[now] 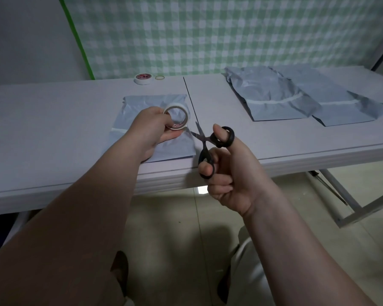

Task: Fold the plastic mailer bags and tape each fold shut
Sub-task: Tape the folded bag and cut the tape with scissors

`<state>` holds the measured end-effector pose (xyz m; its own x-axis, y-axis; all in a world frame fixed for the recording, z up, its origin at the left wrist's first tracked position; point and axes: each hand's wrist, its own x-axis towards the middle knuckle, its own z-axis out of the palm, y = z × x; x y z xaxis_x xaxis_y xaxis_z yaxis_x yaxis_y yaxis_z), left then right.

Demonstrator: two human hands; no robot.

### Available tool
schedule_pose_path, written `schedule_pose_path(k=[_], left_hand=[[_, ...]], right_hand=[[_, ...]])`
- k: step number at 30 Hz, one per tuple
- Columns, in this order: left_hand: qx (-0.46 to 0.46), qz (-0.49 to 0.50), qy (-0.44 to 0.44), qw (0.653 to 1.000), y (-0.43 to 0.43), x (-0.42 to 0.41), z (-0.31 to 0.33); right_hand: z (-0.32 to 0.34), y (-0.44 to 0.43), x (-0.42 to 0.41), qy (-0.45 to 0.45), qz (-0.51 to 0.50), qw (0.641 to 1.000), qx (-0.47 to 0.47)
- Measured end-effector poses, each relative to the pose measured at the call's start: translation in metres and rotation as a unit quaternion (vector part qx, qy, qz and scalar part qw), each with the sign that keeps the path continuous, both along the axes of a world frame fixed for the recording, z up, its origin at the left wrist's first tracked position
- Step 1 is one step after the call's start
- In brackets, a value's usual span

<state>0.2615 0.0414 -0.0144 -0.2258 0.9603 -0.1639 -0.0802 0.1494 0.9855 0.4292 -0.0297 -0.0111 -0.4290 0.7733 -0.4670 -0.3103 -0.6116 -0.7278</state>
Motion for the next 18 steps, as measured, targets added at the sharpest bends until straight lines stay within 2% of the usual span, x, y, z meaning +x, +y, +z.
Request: schedule_pose_path(k=[8,18], left_hand=[[0.003,0.003,0.004,1.0,-0.001,0.002,0.002],[0.003,0.009,0.013,1.0,0.0,0.002,0.001]], right_hand=[[0.0,-0.003,-0.001,0.041,0.008,0.999,0.019],[-0.001,0.009,-0.01,0.015,0.018,0.999,0.022]])
